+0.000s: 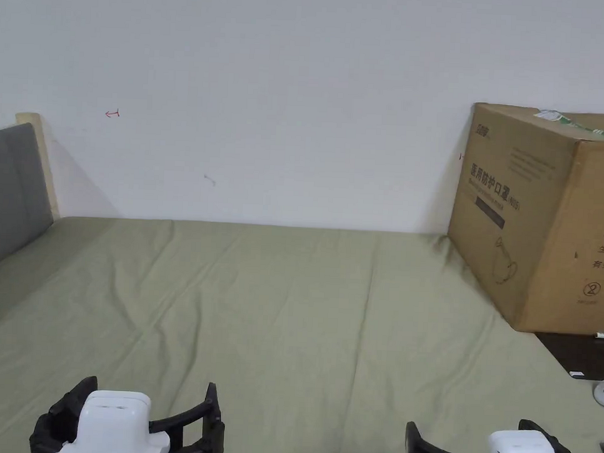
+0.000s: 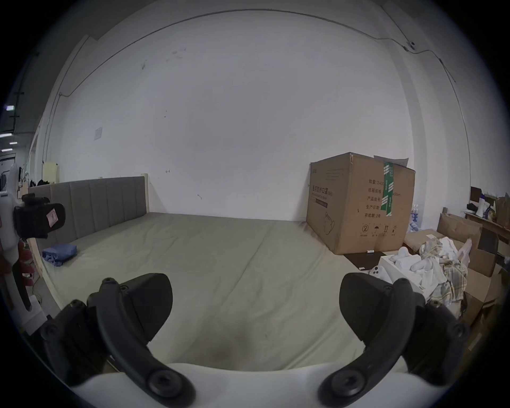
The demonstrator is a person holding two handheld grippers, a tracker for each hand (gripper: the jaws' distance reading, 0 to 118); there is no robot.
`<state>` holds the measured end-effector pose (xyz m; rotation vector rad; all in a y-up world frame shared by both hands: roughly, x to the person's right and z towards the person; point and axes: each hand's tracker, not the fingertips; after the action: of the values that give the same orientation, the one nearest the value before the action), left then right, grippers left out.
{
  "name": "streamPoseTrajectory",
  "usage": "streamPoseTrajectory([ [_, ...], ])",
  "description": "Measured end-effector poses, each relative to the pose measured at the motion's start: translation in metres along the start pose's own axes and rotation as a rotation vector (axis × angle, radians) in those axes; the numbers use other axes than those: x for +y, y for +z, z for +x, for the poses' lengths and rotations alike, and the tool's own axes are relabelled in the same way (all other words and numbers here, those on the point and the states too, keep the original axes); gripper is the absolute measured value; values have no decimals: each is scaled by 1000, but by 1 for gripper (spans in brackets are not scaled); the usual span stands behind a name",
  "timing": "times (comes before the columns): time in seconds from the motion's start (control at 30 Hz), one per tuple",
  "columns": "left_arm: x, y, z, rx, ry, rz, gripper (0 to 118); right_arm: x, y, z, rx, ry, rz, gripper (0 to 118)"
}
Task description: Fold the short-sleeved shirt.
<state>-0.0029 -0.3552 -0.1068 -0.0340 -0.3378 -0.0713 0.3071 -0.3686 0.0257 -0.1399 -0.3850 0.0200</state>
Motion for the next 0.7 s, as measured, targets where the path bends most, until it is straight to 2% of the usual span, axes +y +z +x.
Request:
streamPoseTrajectory([
  [0.07, -2, -2, 2, 5, -7, -5, 116, 9, -2, -10, 20, 29, -21, 118],
  [0.13, -5, -4, 1, 10, -6, -11, 116, -8, -1, -4, 5, 56, -24, 118],
  [0.33, -27, 0, -2, -15, 28, 25, 116, -14, -4, -4, 1, 44, -39, 118],
  [0.43, -25, 1, -4, 17, 48, 25, 116, -16, -4, -2, 2, 24, -38, 118],
  [0.63, -29, -4, -7, 49, 53, -6, 116, -17, 0, 1, 103, -16, -20, 118],
  [0.7, -29, -8, -5, 32, 43, -32, 116, -16, -1, -4, 75, 4, -32, 118],
])
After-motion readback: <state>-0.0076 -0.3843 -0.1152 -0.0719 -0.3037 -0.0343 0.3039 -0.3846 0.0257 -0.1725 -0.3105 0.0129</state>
